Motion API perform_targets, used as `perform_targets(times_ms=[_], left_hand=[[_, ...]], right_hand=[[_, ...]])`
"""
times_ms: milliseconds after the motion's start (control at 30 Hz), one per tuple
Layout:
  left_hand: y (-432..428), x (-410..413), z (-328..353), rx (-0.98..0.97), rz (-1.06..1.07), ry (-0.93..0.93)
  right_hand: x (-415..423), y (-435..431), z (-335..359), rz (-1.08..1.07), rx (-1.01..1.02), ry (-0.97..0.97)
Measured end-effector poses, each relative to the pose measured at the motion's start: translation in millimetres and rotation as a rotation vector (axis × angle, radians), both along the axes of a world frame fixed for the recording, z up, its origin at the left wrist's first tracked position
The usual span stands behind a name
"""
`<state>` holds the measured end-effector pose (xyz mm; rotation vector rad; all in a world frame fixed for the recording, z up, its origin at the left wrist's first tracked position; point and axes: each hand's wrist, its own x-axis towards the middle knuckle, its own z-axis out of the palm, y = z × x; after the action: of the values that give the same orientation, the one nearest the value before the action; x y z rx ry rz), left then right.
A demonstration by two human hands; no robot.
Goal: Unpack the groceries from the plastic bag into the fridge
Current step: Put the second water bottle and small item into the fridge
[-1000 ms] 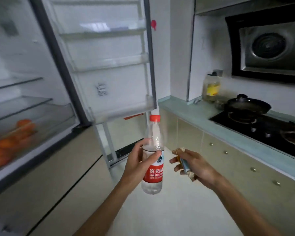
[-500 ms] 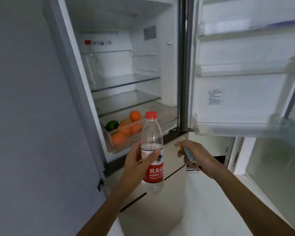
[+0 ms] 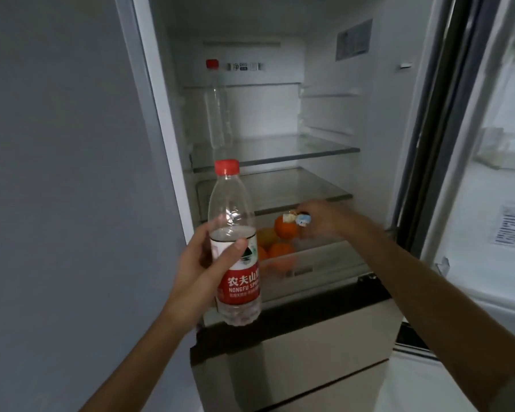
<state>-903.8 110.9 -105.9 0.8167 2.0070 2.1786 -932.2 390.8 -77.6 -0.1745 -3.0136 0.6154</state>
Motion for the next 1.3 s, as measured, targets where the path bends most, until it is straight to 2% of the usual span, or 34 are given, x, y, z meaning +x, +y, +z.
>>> perform_targets(times_ms=[133, 233, 467, 567, 733, 833, 1033, 1300], left_hand=[[29, -32, 18, 0.065, 0.033, -0.01], [47, -52, 22, 0.087, 0.05, -0.017], [88, -80, 17, 0.087, 0.074, -0.033], [108, -84, 22, 0.093, 0.033, -0.041], [148, -84, 30, 0.086, -0.089, -0.025], [181, -79, 30, 0.087, -0.19, -0.037], [249, -51, 19, 0.084, -0.406, -0.076], [281, -14, 4, 0.047, -0.653, -0.07]], right_hand=[[-56, 32, -29, 0.044, 0.168, -0.289], [-89, 58, -51, 0.053, 0.179, -0.419], [-115, 79, -72, 0.075, 0.116, -0.468], [-108, 78, -58, 0.116, 0.088, -0.396], [-47, 96, -11, 0.141, -0.055, -0.082], [12, 120, 17, 0.095, -0.058, 0.051], [122, 166, 21, -0.167, 0.059, -0.112], [185, 197, -14, -0.469, 0.209, -0.28]])
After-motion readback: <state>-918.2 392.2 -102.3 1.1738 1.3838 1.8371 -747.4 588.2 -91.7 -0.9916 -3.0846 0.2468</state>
